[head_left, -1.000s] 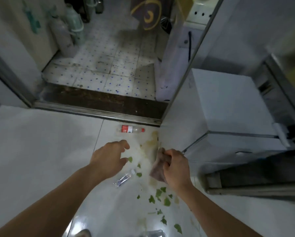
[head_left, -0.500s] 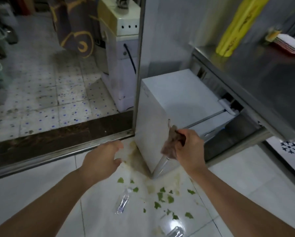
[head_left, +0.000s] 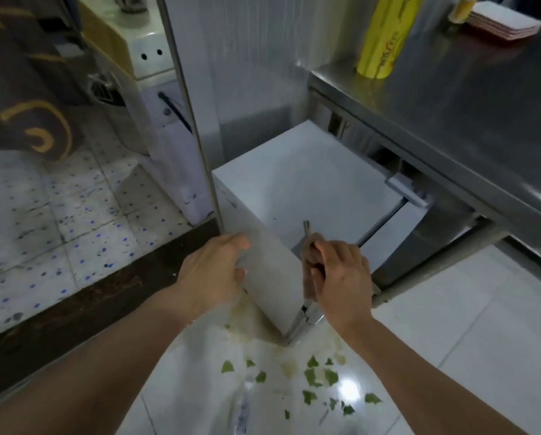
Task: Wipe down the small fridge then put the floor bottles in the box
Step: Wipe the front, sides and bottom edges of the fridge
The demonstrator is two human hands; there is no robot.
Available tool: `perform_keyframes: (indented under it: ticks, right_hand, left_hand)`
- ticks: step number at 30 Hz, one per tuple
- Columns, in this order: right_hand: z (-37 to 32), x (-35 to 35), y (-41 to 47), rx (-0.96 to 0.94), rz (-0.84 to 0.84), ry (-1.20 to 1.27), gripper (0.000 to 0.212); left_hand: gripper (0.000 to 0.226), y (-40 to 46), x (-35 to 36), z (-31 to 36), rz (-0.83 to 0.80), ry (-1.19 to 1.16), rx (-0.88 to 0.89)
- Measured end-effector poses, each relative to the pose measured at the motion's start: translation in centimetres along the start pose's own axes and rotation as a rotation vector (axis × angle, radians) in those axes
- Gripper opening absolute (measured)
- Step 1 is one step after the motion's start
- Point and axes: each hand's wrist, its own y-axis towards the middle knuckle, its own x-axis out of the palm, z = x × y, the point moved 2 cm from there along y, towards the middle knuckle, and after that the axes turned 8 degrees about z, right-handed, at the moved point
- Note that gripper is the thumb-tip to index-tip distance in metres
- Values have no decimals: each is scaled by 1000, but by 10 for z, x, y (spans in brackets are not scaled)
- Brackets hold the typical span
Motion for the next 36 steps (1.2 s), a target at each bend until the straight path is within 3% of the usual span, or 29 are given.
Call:
perform_keyframes:
  ticks: [7, 14, 19, 25, 31, 36]
  right_hand:
    - [-1, 31, -9, -43, 64, -104, 28]
    - [-9, 44, -17, 38, 102, -242, 25]
    - [-26, 50, -25, 168, 194, -296, 21]
    - [-32, 57, -39, 209, 298, -368, 15]
    - [-27, 73, -50, 176, 480, -415, 29]
    - [-20, 89, -61, 44, 594, -496, 16]
  left_hand:
    - [41, 62, 13, -8, 79, 17, 251]
    - [40, 101, 27, -37, 101, 105, 642]
    - [64, 108, 33, -59, 20, 163, 742]
    - [70, 109, 40, -61, 50, 230, 781]
    - [59, 115, 52, -61, 223, 178, 838]
    - [53, 120, 70, -66, 410, 56, 844]
